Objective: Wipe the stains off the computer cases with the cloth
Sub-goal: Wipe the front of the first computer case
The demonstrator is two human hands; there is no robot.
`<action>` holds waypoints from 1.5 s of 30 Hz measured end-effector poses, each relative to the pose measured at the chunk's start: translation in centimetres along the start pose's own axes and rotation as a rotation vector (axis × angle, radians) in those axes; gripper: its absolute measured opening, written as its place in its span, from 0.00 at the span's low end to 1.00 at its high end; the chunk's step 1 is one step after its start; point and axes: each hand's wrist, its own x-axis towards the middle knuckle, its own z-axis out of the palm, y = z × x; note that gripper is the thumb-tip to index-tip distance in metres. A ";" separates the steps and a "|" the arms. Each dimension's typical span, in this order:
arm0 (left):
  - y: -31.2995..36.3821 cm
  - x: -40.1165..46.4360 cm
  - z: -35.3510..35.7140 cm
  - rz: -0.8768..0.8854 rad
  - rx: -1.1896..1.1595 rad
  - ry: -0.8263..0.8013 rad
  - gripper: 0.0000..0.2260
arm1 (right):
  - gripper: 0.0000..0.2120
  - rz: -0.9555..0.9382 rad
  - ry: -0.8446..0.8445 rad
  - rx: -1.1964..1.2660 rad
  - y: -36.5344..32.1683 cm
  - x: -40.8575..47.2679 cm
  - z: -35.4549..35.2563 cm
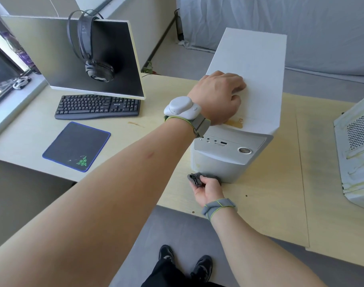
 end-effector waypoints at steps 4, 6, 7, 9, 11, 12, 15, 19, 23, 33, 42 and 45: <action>0.0 0.1 0.1 -0.005 -0.001 -0.001 0.17 | 0.14 -0.029 0.031 -0.023 0.4 1.0 1.3; 0.1 0.2 0.0 -0.004 0.001 0.000 0.17 | 0.17 -0.029 0.057 -0.032 0.5 1.2 1.6; 0.2 0.2 -0.1 -0.001 0.001 -0.001 0.17 | 0.16 -0.022 0.056 -0.025 0.4 1.3 1.7; 0.2 0.1 0.0 0.003 -0.002 -0.001 0.16 | 0.12 0.006 0.003 0.006 -0.2 1.0 2.1; 0.1 0.1 -0.1 -0.002 -0.005 -0.011 0.16 | 0.12 0.031 -0.086 0.044 -1.0 0.3 2.7; 0.2 0.1 -0.1 -0.001 -0.006 -0.016 0.16 | 0.12 0.030 -0.134 0.061 -1.4 -0.4 2.9; 0.2 0.0 -0.2 0.005 -0.002 -0.020 0.16 | 0.14 0.015 -0.259 0.111 -2.9 -3.4 2.9; 0.3 -0.1 -0.3 0.011 0.006 -0.022 0.16 | 0.18 -0.018 -0.357 0.118 -5.4 -7.1 1.3; 0.5 -0.1 -0.4 0.001 0.001 -0.025 0.17 | 0.21 -0.018 -0.373 0.091 -7.3 -8.8 -1.1; 0.4 -0.2 -0.5 -0.002 -0.010 -0.016 0.16 | 0.14 0.063 -0.039 -0.147 -2.3 -2.4 -1.3; 0.2 -0.1 -0.2 0.026 -0.009 0.004 0.17 | 0.13 0.007 -0.022 -0.004 -0.3 1.1 3.4; 0.2 -0.3 -0.2 0.029 -0.018 -0.007 0.17 | 0.13 0.016 -0.124 0.047 -0.9 -1.3 4.4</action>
